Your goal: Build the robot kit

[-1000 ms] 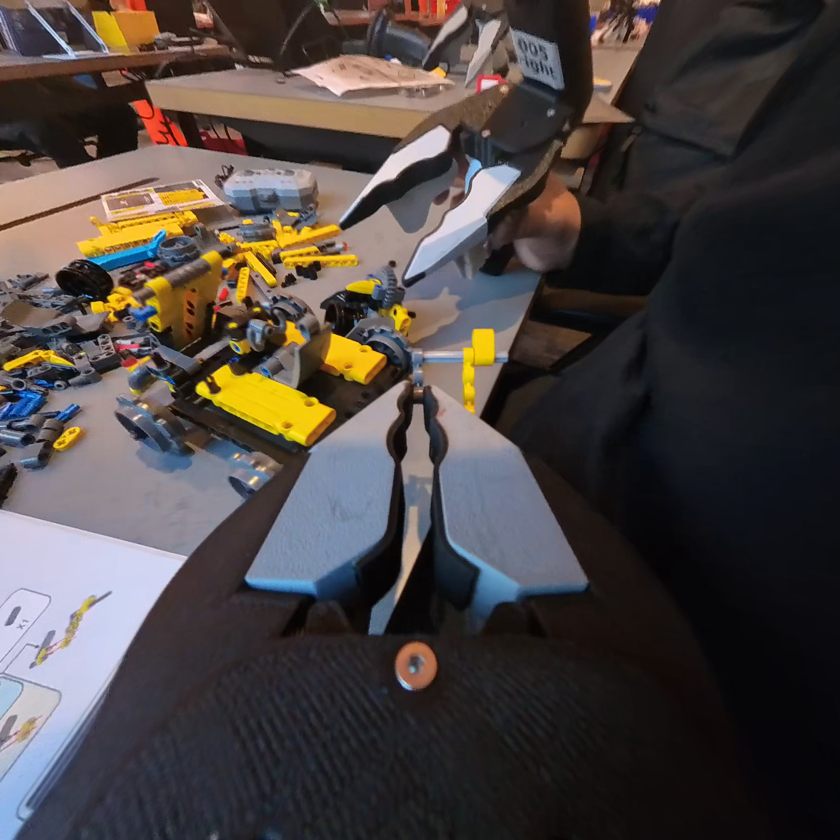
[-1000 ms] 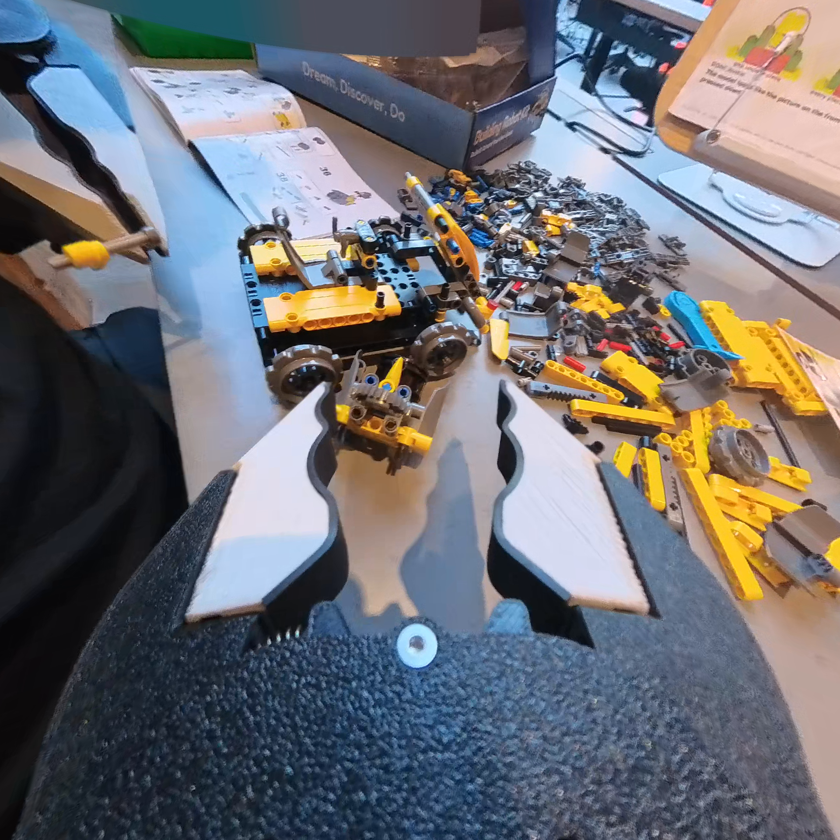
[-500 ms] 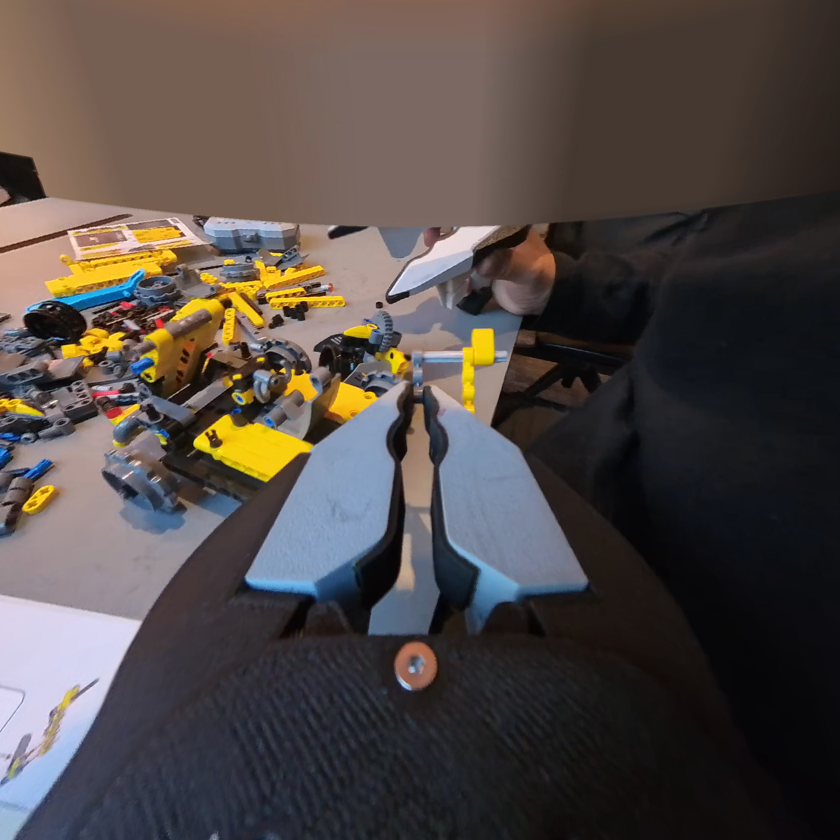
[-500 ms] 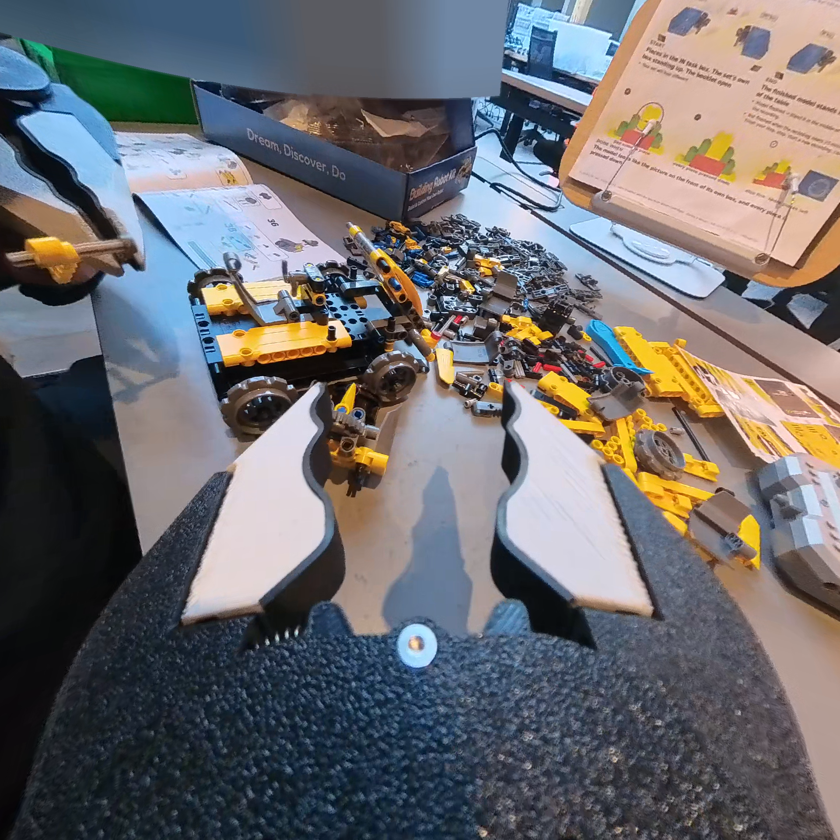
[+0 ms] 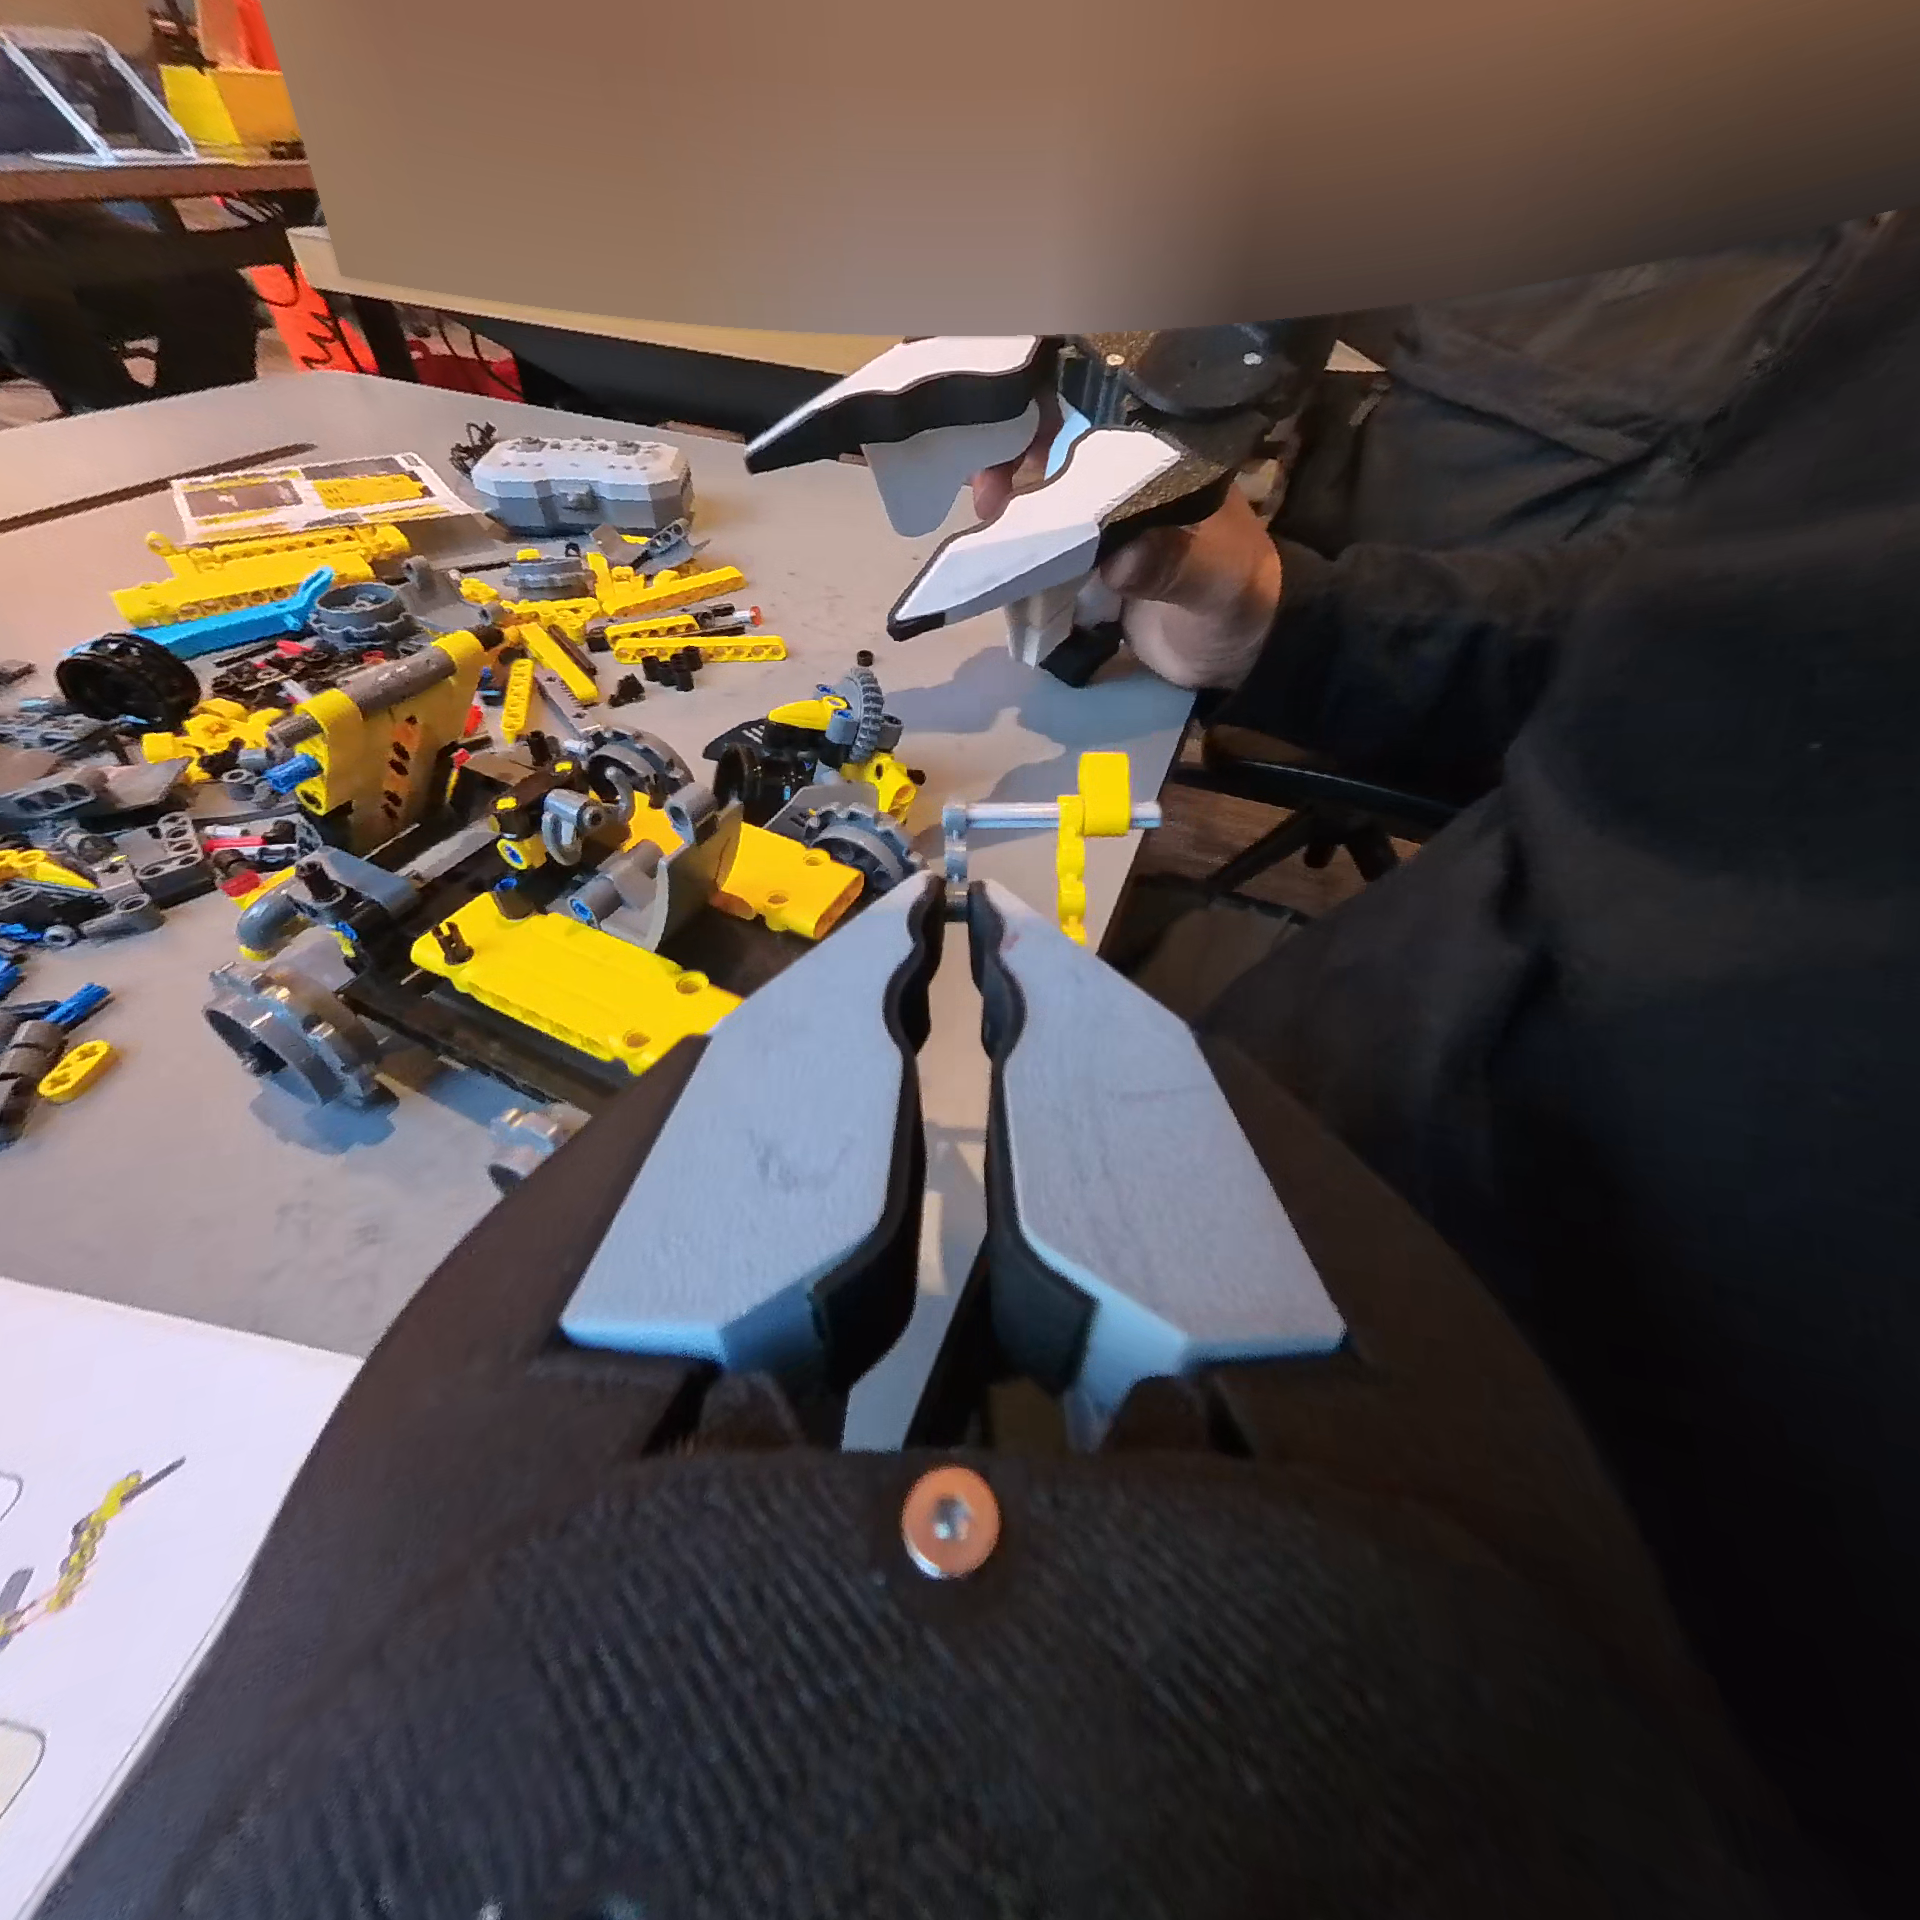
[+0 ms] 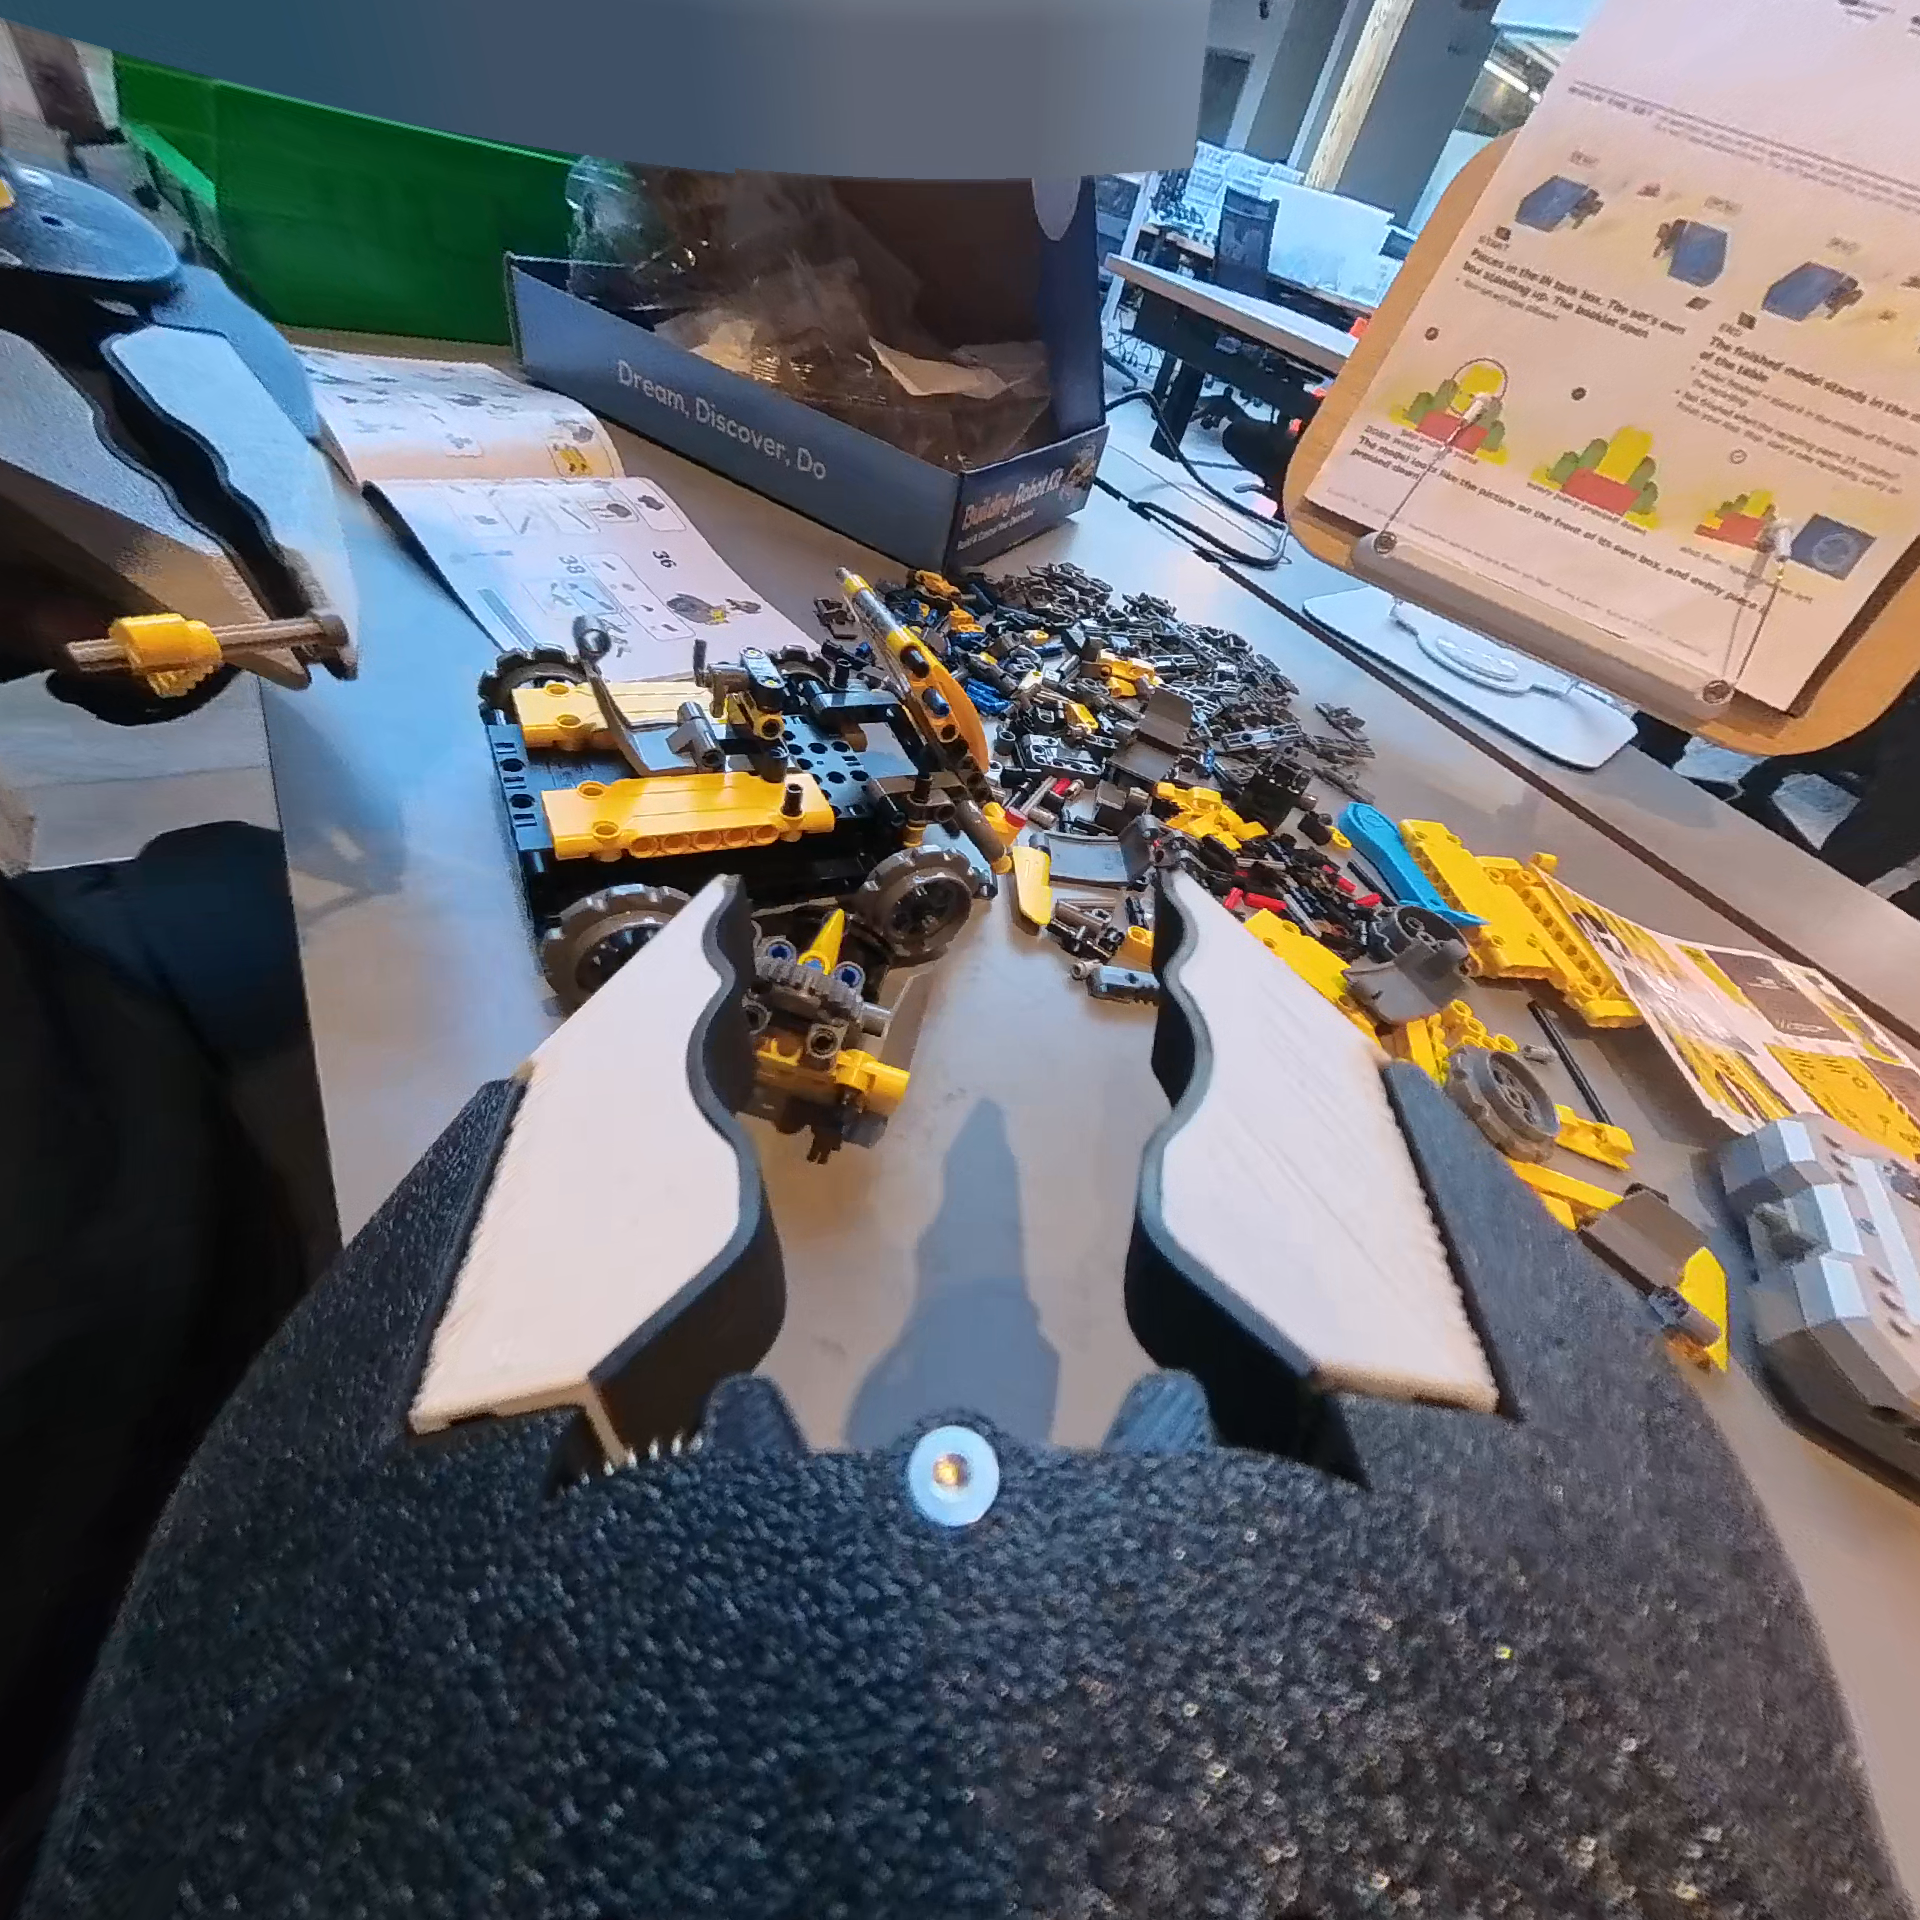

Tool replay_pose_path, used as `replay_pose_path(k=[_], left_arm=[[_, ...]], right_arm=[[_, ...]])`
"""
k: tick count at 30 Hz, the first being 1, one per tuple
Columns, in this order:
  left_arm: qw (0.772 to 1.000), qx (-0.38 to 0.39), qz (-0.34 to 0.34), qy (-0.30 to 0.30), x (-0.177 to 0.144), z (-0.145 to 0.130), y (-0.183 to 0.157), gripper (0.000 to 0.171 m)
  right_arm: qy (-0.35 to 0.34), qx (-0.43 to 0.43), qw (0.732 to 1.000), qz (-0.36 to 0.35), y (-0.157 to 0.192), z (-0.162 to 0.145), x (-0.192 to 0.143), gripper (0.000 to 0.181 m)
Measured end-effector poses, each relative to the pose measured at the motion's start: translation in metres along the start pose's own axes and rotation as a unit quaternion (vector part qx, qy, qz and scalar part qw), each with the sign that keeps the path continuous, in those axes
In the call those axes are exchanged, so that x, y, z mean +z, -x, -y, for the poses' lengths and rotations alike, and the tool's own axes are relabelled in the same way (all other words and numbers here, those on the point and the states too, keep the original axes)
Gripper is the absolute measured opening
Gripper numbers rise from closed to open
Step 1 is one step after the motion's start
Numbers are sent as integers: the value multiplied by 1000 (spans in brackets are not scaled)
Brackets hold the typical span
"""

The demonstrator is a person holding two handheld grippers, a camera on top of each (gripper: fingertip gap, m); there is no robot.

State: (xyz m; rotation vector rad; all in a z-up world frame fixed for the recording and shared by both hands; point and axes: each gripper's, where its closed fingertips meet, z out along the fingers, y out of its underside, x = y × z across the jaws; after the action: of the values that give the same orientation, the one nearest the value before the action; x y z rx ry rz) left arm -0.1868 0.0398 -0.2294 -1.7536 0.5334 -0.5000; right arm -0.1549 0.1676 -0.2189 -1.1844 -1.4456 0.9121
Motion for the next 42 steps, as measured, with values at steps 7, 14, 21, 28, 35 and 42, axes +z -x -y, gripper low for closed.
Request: replay_pose_path(k=[7,14,21,28,35,42], left_arm=[[1000,0,20,4,-5,-4,1,1],[1000,-1,13,11,-2,-7,-1,1],[1000,-11,14,12,-1,-9,2,1],[1000,-10,15,13,-1,-10,3,1],[1000,-15,25,11,-2,-9,8,1],[998,-20,54,1,-5,-4,18,1]], right_arm=[[-5,6,1000,7,1,1,0,77],[-12,-3,1000,4,3,4,-2,77],[-12,2,1000,9,3,3,-2,77],[-9,-2,1000,12,4,2,-1,76],[8,4,997,82,32,3,2,62],[36,-25,972,233,104,22,3,57]])
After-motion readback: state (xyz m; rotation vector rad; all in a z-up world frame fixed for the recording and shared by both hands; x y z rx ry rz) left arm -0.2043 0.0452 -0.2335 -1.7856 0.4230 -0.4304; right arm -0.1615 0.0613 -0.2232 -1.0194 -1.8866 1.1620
